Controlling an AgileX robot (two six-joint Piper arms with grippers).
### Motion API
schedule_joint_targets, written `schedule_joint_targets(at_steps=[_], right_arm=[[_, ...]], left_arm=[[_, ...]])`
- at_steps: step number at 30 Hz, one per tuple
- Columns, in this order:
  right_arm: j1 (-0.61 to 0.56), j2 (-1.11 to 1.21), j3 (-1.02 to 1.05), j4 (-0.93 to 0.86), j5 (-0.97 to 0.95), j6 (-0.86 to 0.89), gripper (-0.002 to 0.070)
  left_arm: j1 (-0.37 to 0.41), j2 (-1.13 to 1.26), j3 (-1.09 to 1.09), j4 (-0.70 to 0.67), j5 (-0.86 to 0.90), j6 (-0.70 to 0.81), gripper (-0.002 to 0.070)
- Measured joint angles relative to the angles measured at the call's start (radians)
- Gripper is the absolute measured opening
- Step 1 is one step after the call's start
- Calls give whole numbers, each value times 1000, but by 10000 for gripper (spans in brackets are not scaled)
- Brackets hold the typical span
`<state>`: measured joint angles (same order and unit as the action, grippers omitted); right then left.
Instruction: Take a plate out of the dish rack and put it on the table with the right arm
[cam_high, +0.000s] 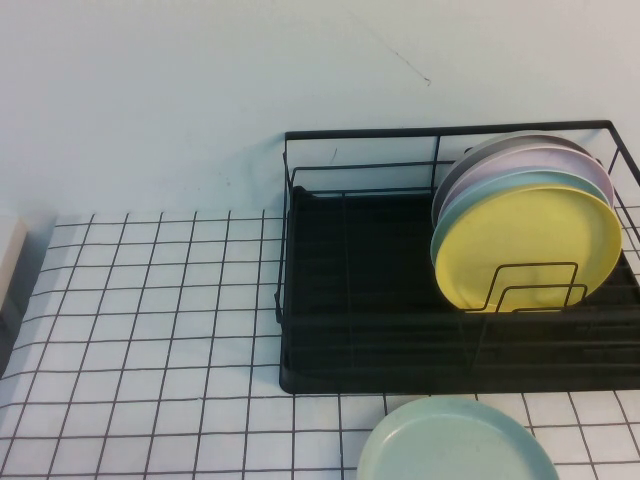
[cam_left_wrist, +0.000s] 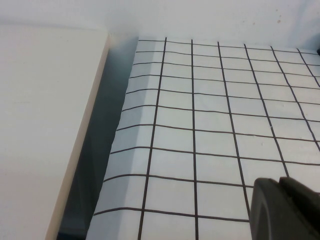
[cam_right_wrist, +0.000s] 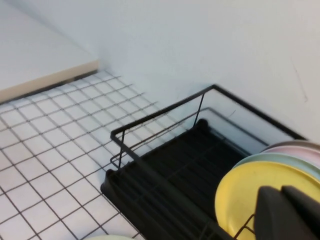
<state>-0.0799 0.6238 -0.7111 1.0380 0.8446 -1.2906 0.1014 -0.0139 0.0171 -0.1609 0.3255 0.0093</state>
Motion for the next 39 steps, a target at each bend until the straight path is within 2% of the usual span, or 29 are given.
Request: schedule_joint_targets(at_steps=[8, 12, 25, 29, 30, 31, 34, 36, 39], right_arm=[[0, -175, 52, -38, 48, 27, 6], [0, -188, 66, -133, 97, 58, 5], [0, -284, 228, -330, -370, 90, 5], [0, -335, 334, -584, -454, 342, 5], [0, -364, 399, -747, -469, 544, 5], [0, -388, 442, -841, -481, 665, 5], [0, -467, 564, -1038, -550, 932, 4], [0, -515, 634, -1089, -597, 1045, 3], [0, -580, 721, -1099, -631, 1108, 1]], left_arm=[[0, 0, 0, 0, 0, 0, -3], [0, 0, 0, 0, 0, 0, -3], [0, 0, 0, 0, 0, 0, -3], [0, 0, 0, 0, 0, 0, -3], [0, 0, 0, 0, 0, 0, -3], [0, 0, 0, 0, 0, 0, -3], [0, 0, 0, 0, 0, 0, -3], [0, 0, 0, 0, 0, 0, -3], [0, 0, 0, 0, 0, 0, -3]])
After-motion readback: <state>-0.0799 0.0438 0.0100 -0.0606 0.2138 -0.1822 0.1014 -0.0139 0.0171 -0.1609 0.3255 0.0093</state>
